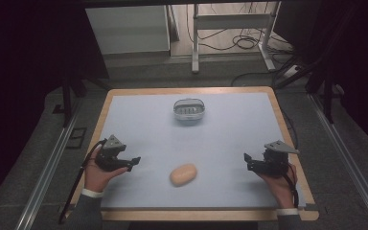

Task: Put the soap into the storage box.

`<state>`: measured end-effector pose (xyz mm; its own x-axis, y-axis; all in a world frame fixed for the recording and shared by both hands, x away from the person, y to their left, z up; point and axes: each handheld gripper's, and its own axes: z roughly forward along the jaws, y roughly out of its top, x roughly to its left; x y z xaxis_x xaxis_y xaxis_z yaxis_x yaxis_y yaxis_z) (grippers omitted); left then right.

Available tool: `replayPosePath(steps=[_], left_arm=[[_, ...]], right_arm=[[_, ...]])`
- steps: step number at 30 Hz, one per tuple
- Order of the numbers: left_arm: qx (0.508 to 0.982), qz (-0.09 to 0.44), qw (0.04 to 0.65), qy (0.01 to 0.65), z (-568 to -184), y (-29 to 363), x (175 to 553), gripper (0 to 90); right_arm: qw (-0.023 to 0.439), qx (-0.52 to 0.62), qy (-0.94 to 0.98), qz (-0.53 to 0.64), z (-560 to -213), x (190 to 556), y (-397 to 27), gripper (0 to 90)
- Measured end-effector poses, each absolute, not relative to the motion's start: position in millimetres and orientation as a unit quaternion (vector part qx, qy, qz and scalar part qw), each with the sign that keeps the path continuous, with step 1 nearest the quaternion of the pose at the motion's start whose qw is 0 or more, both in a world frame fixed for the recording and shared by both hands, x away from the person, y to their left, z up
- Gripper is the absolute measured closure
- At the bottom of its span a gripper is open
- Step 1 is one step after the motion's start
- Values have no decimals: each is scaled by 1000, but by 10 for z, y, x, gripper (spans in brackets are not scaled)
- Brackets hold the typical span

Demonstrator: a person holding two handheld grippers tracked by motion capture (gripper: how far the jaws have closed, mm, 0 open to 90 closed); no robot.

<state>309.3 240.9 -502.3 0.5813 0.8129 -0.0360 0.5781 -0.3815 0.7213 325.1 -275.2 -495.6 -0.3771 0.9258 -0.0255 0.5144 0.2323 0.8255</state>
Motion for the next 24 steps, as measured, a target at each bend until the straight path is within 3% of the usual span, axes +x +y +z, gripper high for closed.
replayPosePath(steps=[24], left_arm=[[819, 173, 346, 425, -4995, 2381, 3053, 220]], right_arm=[[260, 481, 738, 395, -4909, 3193, -2847, 88]])
